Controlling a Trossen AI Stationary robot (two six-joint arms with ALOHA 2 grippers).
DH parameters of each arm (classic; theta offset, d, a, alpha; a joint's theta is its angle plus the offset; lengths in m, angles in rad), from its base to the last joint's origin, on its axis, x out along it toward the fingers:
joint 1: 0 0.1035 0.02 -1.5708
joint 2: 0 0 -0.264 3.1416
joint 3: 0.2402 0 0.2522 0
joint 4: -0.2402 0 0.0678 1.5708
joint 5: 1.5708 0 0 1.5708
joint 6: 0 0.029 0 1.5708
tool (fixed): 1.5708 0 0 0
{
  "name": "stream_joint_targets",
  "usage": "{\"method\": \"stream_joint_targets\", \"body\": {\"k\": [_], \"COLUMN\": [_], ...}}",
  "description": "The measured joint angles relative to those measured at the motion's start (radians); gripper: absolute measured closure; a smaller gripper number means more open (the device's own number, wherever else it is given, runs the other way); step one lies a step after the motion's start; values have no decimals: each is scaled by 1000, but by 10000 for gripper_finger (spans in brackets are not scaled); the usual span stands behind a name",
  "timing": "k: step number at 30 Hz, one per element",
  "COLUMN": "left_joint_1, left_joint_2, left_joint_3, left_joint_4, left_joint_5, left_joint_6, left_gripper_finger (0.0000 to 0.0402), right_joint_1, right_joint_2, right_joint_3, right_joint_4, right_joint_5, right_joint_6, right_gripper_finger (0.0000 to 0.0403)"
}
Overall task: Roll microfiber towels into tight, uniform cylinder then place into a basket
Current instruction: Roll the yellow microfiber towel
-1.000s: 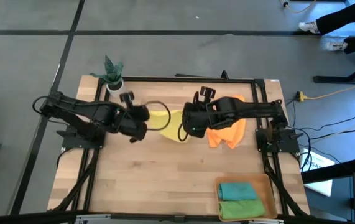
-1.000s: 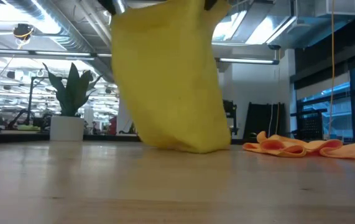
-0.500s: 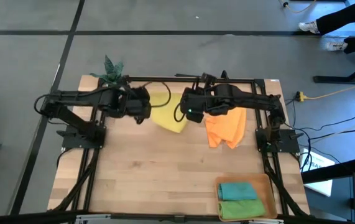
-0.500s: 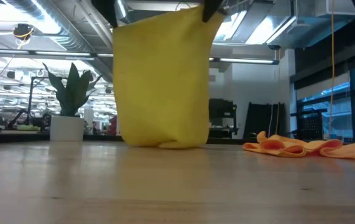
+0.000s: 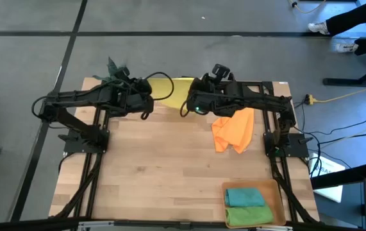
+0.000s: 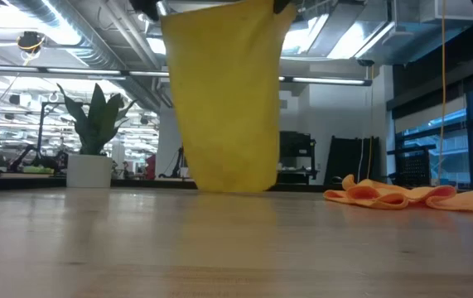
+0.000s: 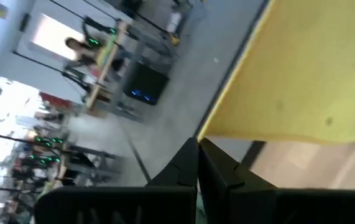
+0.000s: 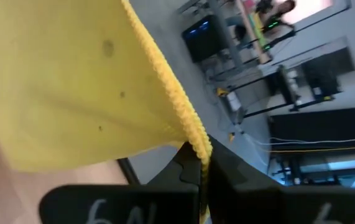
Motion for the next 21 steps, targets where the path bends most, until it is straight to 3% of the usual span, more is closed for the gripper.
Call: {"method": "stream_joint_targets", "body": {"k": [5, 11, 18, 21], "left_joint_1": [-96, -238, -372, -423], "left_joint_2": [-24, -28, -19, 13], "left_joint_3": [1, 0, 0, -1], "left_joint_4": [-8, -20, -7, -3], "left_joint_5": [41, 243, 391, 405], "left_joint_6": [2, -16, -153, -183], "left_gripper_finger": [401, 401, 402, 401], "right_joint_1": [71, 153, 219, 223], "right_joint_2": [-3, -3, -2, -3], "right_joint_3": [0, -32, -109, -129], "right_joint_4": [-63, -133, -126, -127], "right_joint_5": [3, -194, -208, -208], "right_joint_6": [81, 202, 254, 264], "right_gripper_finger": [393, 393, 393, 393]}}
